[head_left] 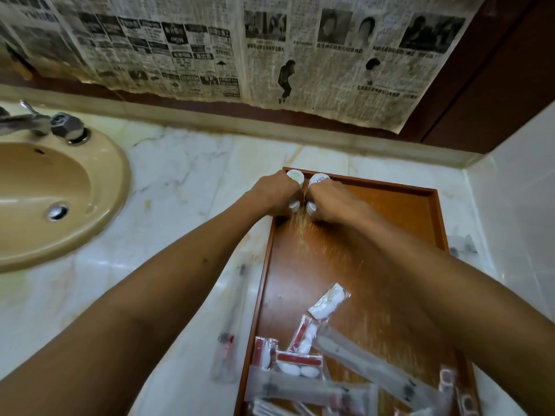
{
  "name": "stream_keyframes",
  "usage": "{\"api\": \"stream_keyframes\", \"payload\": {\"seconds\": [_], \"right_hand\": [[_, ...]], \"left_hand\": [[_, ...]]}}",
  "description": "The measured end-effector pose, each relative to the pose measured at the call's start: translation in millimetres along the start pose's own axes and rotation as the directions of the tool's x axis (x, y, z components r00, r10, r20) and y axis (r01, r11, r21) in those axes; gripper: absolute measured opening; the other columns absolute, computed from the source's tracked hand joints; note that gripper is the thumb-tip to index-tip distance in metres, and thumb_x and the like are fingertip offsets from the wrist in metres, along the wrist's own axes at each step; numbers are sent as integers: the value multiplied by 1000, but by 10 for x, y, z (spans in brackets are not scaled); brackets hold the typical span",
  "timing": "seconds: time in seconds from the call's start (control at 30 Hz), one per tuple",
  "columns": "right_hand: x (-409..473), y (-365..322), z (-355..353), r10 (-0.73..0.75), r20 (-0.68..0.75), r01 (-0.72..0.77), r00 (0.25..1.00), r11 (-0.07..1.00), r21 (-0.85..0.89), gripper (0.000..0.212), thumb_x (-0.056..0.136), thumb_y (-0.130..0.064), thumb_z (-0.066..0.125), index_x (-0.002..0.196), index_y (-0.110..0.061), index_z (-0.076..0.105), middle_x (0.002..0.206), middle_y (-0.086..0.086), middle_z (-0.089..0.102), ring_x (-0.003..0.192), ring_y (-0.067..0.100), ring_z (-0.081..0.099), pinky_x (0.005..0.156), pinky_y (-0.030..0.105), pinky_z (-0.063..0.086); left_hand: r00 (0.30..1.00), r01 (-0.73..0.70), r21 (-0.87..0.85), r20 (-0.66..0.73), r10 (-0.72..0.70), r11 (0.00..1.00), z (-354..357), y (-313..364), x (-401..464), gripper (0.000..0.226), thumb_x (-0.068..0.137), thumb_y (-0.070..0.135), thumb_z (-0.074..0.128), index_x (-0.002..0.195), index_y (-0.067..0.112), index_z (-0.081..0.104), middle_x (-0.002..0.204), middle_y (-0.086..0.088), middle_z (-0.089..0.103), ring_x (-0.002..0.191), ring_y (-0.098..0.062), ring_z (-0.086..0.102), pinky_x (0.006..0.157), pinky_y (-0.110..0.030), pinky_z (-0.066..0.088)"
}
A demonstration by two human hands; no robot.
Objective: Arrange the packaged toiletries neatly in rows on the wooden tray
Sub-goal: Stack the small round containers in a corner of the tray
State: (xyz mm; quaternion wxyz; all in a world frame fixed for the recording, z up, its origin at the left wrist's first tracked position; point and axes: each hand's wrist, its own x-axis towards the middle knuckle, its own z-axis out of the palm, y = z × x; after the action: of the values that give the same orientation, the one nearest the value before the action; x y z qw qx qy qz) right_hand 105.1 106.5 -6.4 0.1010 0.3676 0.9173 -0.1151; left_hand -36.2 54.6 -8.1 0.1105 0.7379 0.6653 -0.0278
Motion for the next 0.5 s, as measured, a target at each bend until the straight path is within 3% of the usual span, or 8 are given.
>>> {"api": "stream_keyframes", "payload": {"seconds": [0.23,0.37,0.5], "right_hand": [[-2,-14,-2,-8,-13,8,1000,1000,-10,13,82,-11,67,83,-15,54,83,5,51,64,14,46,48,24,28],[5,1,-5,-20,-21,20,1000,1000,-23,13,81,-11,64,79,-13,51,84,5,48,68,18,45,46,25,25],[17,10,2,-18,-24,18,1000,1000,-1,13,82,-12,64,81,-14,51,80,2,46,64,14,42,47,25,26]], "left_hand": [[1000,4,-14,1,-4,1000,41,23,15,30,82,22,65,110,11,66,104,-11,61,95,-26,59,64,-31,46],[995,103,-92,28,-101,990,69,49,35,21,80,17,58,100,11,55,101,-11,60,92,-29,59,81,-47,53],[995,96,-40,-13,-96,995,114,78,55,27,84,18,59,109,8,54,99,-13,59,93,-29,57,67,-38,45]]}}
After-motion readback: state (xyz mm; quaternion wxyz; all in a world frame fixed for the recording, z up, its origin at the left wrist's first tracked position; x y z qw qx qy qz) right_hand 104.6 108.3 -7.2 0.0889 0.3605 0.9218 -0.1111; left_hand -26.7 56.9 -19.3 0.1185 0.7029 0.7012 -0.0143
